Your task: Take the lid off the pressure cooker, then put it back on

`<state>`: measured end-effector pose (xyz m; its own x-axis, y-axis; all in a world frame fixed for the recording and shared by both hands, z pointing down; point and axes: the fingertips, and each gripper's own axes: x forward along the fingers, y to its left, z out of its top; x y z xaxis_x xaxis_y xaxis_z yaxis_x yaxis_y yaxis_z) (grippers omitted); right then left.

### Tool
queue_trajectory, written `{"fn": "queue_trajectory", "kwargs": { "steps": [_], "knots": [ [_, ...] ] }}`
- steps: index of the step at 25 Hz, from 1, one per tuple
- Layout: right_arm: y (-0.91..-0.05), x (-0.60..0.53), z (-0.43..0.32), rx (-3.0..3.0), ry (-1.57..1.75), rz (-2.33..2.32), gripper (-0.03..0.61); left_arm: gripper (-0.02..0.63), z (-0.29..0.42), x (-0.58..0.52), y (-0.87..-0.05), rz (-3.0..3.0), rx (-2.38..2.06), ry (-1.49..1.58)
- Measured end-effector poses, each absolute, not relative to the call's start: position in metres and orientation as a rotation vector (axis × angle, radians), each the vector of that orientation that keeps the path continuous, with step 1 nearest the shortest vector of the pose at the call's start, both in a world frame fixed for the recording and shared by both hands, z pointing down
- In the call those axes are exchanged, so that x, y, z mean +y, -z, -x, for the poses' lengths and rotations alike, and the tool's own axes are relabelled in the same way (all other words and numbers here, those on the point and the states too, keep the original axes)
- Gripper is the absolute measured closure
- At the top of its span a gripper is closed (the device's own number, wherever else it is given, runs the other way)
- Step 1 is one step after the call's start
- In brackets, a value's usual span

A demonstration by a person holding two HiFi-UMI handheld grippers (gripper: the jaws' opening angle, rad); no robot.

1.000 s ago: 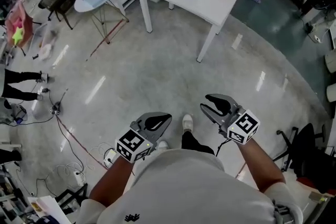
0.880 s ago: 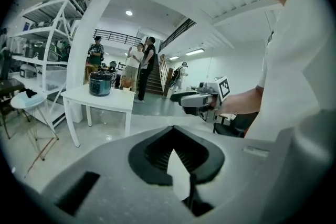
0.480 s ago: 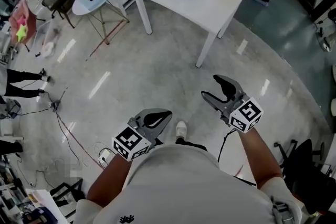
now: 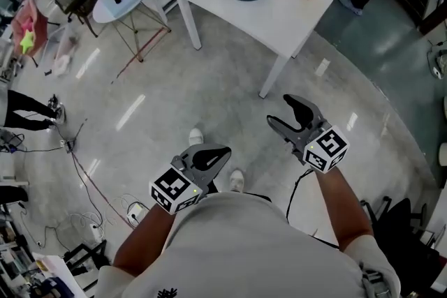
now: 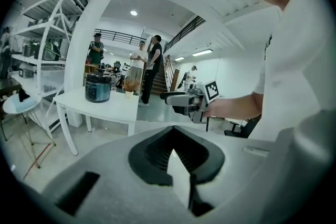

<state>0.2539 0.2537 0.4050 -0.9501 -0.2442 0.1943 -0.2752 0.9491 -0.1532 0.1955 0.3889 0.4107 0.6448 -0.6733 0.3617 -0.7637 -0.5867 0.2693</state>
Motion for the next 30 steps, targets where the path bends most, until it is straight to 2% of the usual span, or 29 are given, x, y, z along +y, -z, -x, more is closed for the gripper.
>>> {"fn": "queue_trajectory", "kwargs": {
  "steps": [9, 21, 30],
  "knots": [
    [-0.398, 0.175, -0.197, -2.889, -0.232, -0.512, 0.278, 0.608, -0.127, 0.305, -0.411, -2.530, -1.048, -0.273],
    [-0.379, 0.048, -0.087, -2.841, -0.186, -0.669, 0.282, 0.608, 0.007, 0.210, -0.395, -2.612, -0.945, -0.279],
    [-0.361, -0.045, -0.043, -2.812, -0.097, -0.716, 0.284, 0.607, 0.054, 0.167, -0.397, -2.607, -0.940, -0.244]
  ]
}}
